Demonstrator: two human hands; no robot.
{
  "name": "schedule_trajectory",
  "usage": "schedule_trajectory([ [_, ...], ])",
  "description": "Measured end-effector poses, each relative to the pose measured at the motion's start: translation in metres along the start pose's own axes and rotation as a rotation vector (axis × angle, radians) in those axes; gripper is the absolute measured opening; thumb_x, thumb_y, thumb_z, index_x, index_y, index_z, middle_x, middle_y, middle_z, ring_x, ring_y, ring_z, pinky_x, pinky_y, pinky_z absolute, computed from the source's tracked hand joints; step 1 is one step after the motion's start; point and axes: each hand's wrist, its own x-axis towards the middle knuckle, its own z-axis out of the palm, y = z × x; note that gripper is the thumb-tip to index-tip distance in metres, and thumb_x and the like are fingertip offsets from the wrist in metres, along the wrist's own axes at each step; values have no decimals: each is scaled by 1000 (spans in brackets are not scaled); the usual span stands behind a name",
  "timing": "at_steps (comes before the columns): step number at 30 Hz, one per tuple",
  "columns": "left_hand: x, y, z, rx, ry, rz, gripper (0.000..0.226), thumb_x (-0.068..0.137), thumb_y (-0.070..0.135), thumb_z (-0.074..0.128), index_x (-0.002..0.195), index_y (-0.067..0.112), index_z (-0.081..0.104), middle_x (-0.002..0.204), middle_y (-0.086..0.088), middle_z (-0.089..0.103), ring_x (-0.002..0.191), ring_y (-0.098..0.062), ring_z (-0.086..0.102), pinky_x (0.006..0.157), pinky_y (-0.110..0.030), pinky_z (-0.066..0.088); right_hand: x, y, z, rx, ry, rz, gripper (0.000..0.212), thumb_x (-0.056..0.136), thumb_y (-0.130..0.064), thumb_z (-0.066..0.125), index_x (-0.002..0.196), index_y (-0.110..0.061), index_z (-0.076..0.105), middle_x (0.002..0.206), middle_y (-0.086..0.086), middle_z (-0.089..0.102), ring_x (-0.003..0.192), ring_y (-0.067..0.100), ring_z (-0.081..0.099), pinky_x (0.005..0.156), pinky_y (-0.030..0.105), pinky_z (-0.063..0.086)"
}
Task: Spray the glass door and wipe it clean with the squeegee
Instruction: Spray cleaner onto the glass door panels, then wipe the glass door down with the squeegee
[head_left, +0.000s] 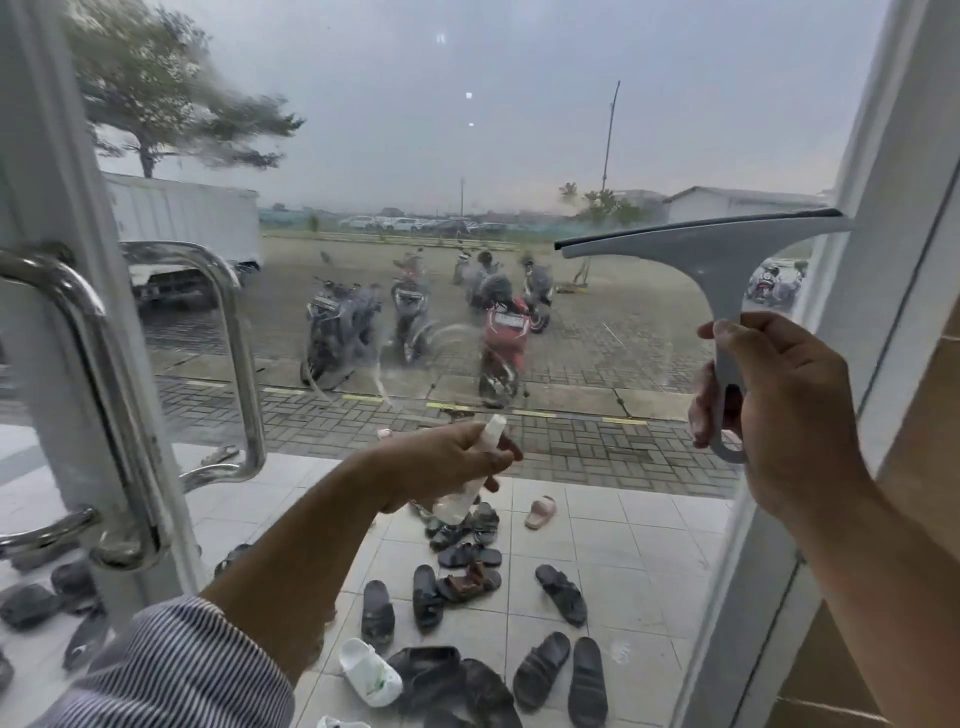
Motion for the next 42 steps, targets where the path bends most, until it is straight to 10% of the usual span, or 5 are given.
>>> schedule_trajectory([
  [6,-22,9,-37,-63,95,256,26,105,27,46,122,8,51,96,-10,65,71,-5,62,52,-14,44,0,-12,56,-55,-17,-122,9,98,-20,61,89,-18,59,48,6,54,34,25,45,38,24,40],
  [13,-51,-4,-118,-40,240,542,12,104,24,48,96,17,53,87,-11,64,74,-13,63,71,-24,52,3,-34,153,-202,66,-313,12,102,-29,54,92,-23,53,42,3,49,31,20,41,35,23,34],
  [20,-88,-19,-227,161,394,695,17,103,41,49,90,35,58,78,-2,70,71,-13,67,68,-30,51,36,-67,256,-400,209,-482,24,95,-44,51,86,-22,56,66,7,56,59,35,55,57,56,49],
  [25,-109,-10,-308,238,566,744,24,103,44,49,90,26,57,73,-6,72,65,-18,68,63,-32,50,71,-100,321,-539,261,-605,23,98,-26,48,113,-12,59,74,7,64,64,20,54,58,16,40],
  [42,-119,42,-479,53,991,960,32,103,43,46,86,17,55,55,-3,65,45,-22,64,45,-35,50,178,-220,439,-255,-154,-180,12,84,-5,46,76,-15,47,57,4,45,39,17,40,44,24,40],
])
